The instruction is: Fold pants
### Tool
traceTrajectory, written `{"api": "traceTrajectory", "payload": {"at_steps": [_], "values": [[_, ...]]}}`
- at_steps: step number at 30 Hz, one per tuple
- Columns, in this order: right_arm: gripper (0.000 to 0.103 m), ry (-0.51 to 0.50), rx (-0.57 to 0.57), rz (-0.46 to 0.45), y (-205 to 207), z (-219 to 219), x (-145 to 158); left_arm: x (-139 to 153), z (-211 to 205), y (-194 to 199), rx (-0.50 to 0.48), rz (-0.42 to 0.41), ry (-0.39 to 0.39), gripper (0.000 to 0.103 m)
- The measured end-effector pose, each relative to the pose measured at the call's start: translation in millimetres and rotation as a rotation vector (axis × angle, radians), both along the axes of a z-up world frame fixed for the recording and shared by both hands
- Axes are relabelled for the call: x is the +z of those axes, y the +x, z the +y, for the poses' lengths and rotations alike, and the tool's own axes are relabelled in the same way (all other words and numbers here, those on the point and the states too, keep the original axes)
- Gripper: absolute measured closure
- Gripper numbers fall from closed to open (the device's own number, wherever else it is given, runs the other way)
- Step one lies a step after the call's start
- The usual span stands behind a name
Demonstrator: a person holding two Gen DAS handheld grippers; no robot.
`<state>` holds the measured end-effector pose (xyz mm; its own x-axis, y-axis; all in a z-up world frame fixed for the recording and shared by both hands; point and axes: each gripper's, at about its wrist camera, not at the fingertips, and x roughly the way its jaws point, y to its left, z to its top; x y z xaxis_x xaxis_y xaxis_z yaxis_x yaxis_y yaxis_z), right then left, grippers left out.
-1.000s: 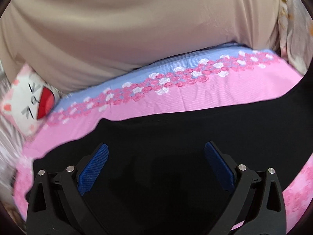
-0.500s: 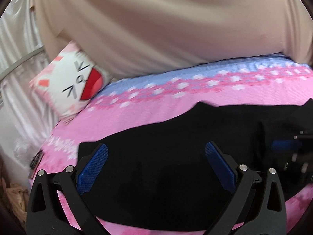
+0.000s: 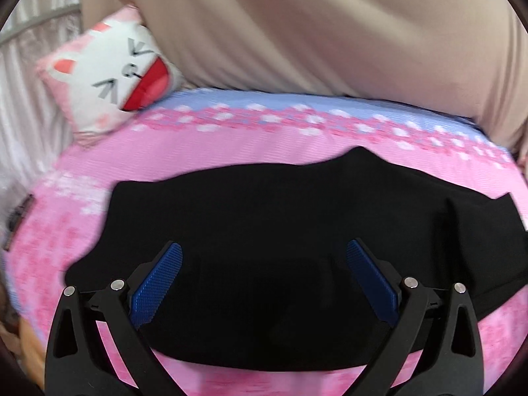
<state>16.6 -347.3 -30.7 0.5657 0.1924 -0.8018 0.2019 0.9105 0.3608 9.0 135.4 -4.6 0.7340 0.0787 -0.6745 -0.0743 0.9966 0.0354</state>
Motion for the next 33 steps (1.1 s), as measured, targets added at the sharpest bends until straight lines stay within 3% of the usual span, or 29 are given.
{"api": "traceTrajectory", "payload": {"at_steps": [2,3,4,5,7,8,10,13,17,18,19,21,23,24,27,29,30,32,33], "values": [[0.022,0.104,0.052,-0.014,2,12,-11,-3,-22,4,-0.040,0.014,-0.012,0.005],[0.033,0.099,0.088,-0.045,4,26,-13,-4,-30,5,-0.052,0.018,-0.011,0.005],[0.055,0.076,0.132,-0.042,7,41,-15,-4,-41,6,-0.064,0.023,-0.008,0.005],[0.069,0.003,0.149,-0.046,7,55,-14,-5,-51,7,-0.075,0.028,-0.006,0.005],[0.084,-0.029,0.159,-0.073,5,59,-1,-5,-75,12,-0.114,0.044,-0.013,0.005],[0.086,-0.026,0.151,-0.087,4,55,10,-5,-83,13,-0.124,0.047,-0.019,0.005],[0.087,-0.101,0.123,-0.130,-11,35,39,-2,-102,18,-0.162,0.054,-0.038,0.005],[0.087,-0.103,0.101,-0.147,-29,5,56,-5,-128,24,-0.193,0.058,-0.024,0.005],[0.085,-0.179,-0.031,-0.046,-42,-33,27,-15,-150,27,-0.235,0.083,-0.011,0.005],[0.083,-0.160,-0.047,0.005,-44,-43,6,-20,-155,29,-0.242,0.099,-0.004,0.005],[0.078,-0.104,-0.066,-0.020,-51,-50,-3,-23,-157,29,-0.245,0.111,0.000,0.005],[0.068,-0.110,-0.108,-0.035,-61,-53,6,-27,-161,29,-0.253,0.128,0.008,0.005],[0.062,-0.216,-0.178,-0.077,-68,-44,29,-28,-160,28,-0.257,0.131,0.011,0.005],[0.062,-0.262,-0.170,-0.125,-71,-33,44,-28,-159,27,-0.255,0.130,0.009,0.005],[0.062,-0.245,-0.026,-0.175,-64,2,59,-28,-152,26,-0.248,0.134,-0.009,0.005],[0.060,-0.235,0.075,-0.153,-54,28,47,-29,-147,26,-0.240,0.139,-0.014,0.005],[0.058,-0.238,0.129,-0.105,-42,47,27,-29,-142,24,-0.233,0.138,-0.017,0.005],[0.054,-0.283,0.165,-0.027,-26,68,-8,-27,-135,20,-0.221,0.136,-0.015,0.005],[0.053,-0.327,0.153,-0.060,-27,73,-9,-24,-126,15,-0.202,0.127,-0.008,0.005]]}}
